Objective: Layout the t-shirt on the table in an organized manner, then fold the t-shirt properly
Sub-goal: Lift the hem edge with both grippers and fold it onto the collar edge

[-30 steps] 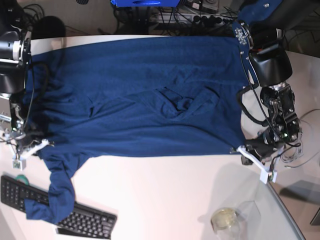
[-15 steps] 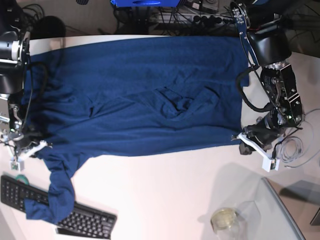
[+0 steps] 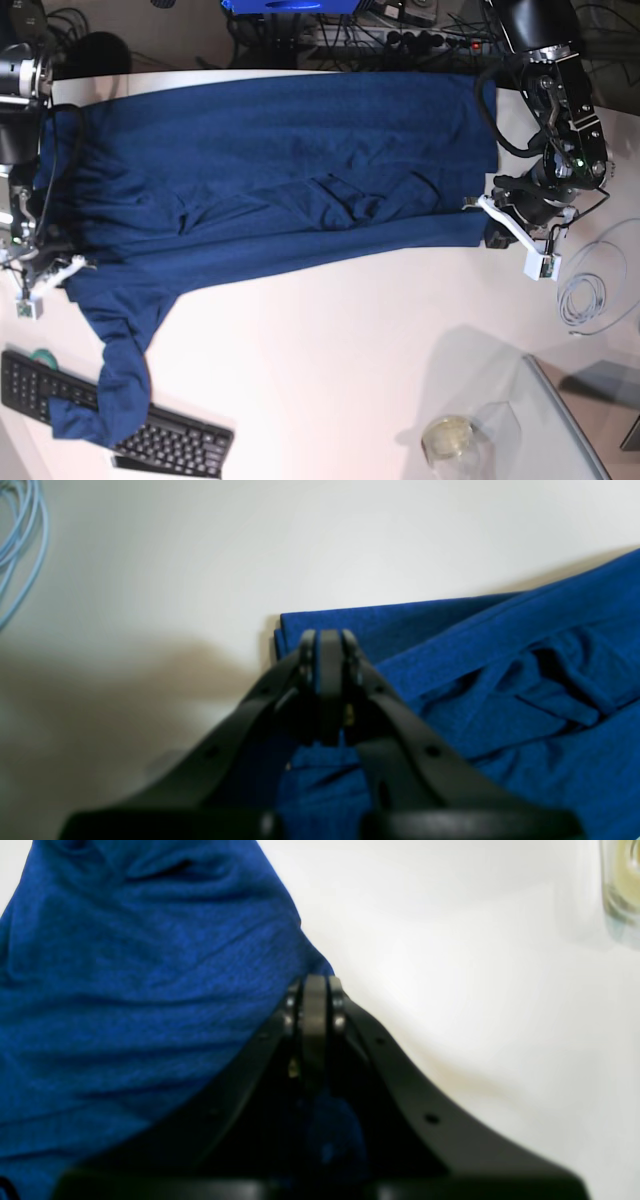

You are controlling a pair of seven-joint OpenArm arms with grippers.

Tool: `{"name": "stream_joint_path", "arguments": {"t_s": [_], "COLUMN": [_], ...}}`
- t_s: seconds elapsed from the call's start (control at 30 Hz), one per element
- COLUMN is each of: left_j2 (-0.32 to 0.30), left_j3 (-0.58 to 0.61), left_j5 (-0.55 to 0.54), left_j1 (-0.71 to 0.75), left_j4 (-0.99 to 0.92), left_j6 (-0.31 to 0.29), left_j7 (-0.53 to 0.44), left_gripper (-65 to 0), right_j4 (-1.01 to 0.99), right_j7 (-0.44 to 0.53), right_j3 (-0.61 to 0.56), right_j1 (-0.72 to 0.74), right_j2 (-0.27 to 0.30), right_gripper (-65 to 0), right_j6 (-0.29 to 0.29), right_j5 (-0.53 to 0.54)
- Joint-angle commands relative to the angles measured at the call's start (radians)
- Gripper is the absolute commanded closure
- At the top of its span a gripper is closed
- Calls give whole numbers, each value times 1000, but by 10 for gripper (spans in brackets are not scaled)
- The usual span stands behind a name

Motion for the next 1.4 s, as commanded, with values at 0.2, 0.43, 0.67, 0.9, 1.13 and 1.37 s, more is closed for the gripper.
{"name": "stream_joint_path", "arguments": {"t_s": [0.2,0.43,0.67,0.9,1.13,1.37], "left_j2": [-17,-15,-11,-11,-12,-15], "left_j3": [-3,-13,-54,-54,-54,-54], "left_j5": [-14,-14,-14,-14,-7,-6], "left_j1": [37,57,95,129,141,143], "left_j4": [36,74,140,149,83,-4], "left_j6": [-3,-3,-3,-4,-4,-4], "left_j7": [-22,-19,-5,5,2,1], "left_gripper": [0,0,0,0,0,0], "right_j4": [29,233,345,460,493,489], "right_j7": [17,-44,-153,-243,-285,-285], "right_j3": [6,63,118,121,121,121], "right_j1": [-9,-113,-158,-227,-283,-330], "right_j2": [20,11,2,-23,-24,-46], "right_gripper": [-2,-2,-2,-2,-2,-2], "right_j6": [-6,-12,-20,-22,-91,-95], "right_j5": [7,7,5,5,5,7]}}
